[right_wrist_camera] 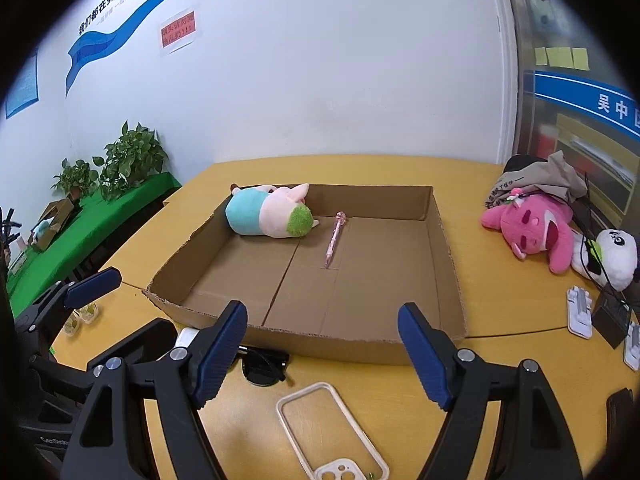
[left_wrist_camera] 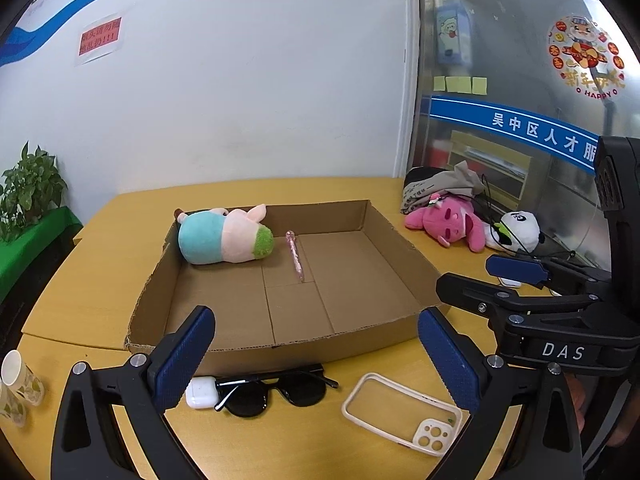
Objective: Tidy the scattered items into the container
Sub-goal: 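Pull the right gripper back from the box toward the phone case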
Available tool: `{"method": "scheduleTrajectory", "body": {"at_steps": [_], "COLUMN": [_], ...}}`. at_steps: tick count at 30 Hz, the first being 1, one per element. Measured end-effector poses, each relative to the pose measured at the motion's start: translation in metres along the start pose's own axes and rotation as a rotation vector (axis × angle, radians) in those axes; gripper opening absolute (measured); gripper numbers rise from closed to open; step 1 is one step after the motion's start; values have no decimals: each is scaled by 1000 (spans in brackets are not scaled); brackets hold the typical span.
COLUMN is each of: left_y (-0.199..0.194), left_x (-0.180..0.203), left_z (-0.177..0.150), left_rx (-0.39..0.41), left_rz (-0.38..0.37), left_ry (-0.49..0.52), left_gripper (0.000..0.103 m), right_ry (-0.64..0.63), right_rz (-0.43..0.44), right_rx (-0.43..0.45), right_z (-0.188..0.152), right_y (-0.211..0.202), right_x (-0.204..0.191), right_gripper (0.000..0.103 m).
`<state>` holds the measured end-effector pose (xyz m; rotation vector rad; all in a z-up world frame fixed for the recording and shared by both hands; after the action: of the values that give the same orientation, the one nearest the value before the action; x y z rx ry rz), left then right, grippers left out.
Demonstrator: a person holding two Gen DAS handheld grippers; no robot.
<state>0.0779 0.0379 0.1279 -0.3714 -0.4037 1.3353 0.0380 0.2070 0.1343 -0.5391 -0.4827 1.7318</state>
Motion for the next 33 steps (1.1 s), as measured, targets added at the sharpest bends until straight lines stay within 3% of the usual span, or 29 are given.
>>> {"method": "scheduleTrajectory", "body": {"at_steps": [12, 24, 33], "left_y": [-10, 6, 36], "left_x": [6, -5, -6], "left_z": [-18, -29, -48], "left_rx": [-13, -40, -122], "left_rz": [-25, -24, -75], "left_ry": [-2, -25, -25], "left_gripper": [103, 103, 103], "right_ry": [14, 18, 1], "right_rz": [-27, -33, -64], "right_rx": [-2, -10, -78], "right_z": [-24, -31, -59], "right_y": [-18, -1, 15], "right_x": [1, 6, 18], "right_gripper": [78, 78, 78]}}
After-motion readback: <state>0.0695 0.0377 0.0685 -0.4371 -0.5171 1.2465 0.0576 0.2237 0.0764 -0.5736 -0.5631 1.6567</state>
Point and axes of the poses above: each gripper's, at about its wrist camera, not at the fingertips, and y roughly the way its jaws point, x to its right, z to its top, the point moved 1 cm from there along y, roughly the way its jaws point
